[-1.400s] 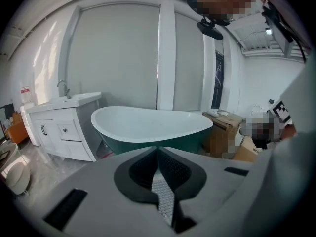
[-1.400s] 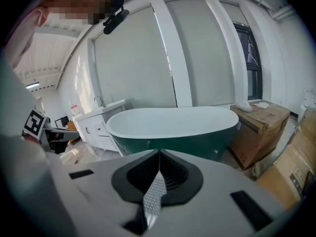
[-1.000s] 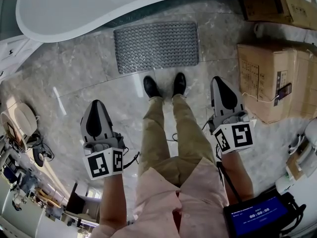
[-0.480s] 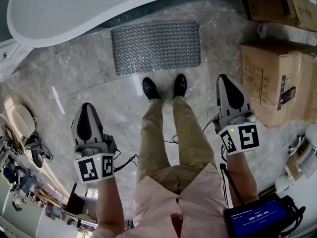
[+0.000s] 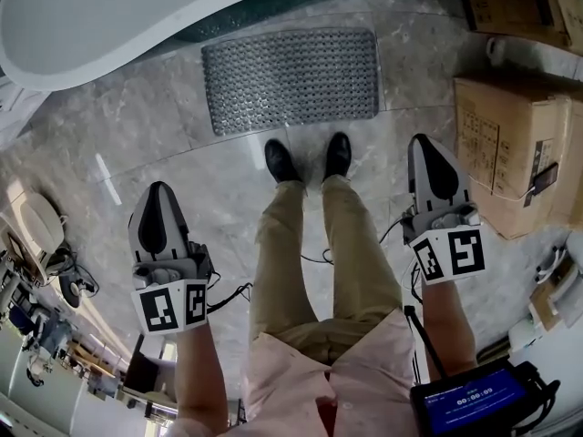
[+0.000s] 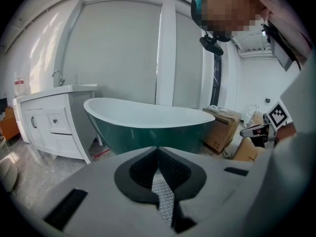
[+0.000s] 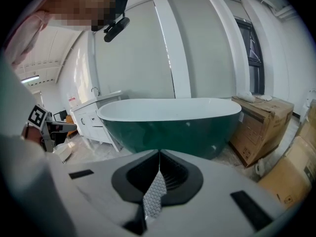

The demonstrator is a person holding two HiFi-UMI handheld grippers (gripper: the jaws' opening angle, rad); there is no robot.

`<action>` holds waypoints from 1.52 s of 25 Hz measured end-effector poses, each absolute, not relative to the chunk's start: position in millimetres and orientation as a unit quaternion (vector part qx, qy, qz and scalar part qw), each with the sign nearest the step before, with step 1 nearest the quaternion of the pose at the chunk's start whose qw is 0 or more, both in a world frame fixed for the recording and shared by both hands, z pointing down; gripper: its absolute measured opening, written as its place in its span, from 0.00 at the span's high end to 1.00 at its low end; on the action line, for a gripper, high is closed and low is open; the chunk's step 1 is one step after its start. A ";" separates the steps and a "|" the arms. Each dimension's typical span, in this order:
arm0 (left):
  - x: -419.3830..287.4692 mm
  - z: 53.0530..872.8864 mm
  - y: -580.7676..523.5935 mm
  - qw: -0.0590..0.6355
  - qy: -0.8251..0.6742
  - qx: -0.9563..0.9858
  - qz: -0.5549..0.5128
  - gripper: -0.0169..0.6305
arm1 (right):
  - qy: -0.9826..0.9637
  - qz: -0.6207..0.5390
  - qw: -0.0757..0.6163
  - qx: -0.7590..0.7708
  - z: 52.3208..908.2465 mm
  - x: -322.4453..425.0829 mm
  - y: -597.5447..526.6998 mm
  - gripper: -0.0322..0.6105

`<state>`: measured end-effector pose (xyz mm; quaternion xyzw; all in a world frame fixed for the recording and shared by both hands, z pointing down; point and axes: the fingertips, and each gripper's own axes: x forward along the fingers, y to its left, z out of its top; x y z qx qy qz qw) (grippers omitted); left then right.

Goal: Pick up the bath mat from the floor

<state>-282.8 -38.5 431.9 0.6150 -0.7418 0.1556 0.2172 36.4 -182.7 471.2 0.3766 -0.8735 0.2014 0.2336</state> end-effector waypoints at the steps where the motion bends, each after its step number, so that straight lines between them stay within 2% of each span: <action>1: -284.1 436.8 -38.6 0.217 -0.742 0.615 0.157 0.93 | -0.873 0.202 0.233 0.377 476.1 36.2 -183.0 0.92; 20: -293.7 545.1 -40.7 0.206 -0.744 0.614 0.165 0.93 | -0.870 0.198 0.232 0.388 592.0 47.5 -187.7 0.92; 38: -298.1 612.6 -50.1 0.172 -0.751 0.618 0.158 0.93 | -0.875 0.155 0.229 0.397 656.4 59.6 -210.5 0.92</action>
